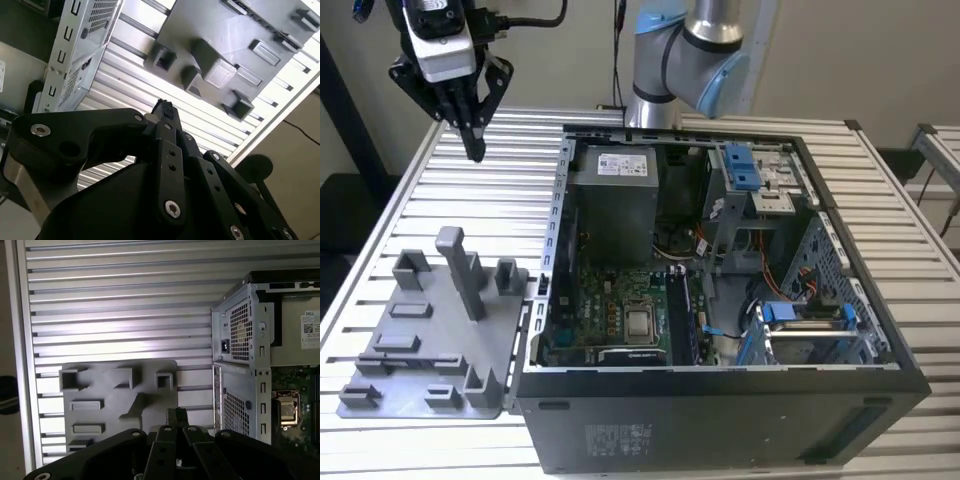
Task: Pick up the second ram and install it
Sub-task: 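Reach for the second ram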
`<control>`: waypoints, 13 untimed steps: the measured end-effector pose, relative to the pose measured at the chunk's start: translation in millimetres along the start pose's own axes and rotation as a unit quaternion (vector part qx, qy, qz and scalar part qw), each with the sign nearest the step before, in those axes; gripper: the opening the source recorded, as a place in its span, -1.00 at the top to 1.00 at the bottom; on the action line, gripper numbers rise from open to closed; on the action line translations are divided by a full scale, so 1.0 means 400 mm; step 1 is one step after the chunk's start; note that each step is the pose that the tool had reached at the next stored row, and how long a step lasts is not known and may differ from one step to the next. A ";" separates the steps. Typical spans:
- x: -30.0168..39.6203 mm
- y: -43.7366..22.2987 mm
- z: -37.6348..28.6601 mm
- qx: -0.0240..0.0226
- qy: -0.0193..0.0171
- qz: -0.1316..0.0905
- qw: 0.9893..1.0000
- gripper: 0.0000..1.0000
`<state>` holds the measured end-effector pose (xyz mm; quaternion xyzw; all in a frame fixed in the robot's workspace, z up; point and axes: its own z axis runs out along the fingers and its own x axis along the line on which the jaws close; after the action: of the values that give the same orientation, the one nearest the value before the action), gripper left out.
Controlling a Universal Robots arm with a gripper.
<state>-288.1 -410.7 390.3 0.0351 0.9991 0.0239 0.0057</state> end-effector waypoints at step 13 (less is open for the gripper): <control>0.116 -0.027 0.003 0.000 0.005 0.000 1.000 0.79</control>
<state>-335.1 -418.1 388.0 0.0353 0.9991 0.0237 0.0005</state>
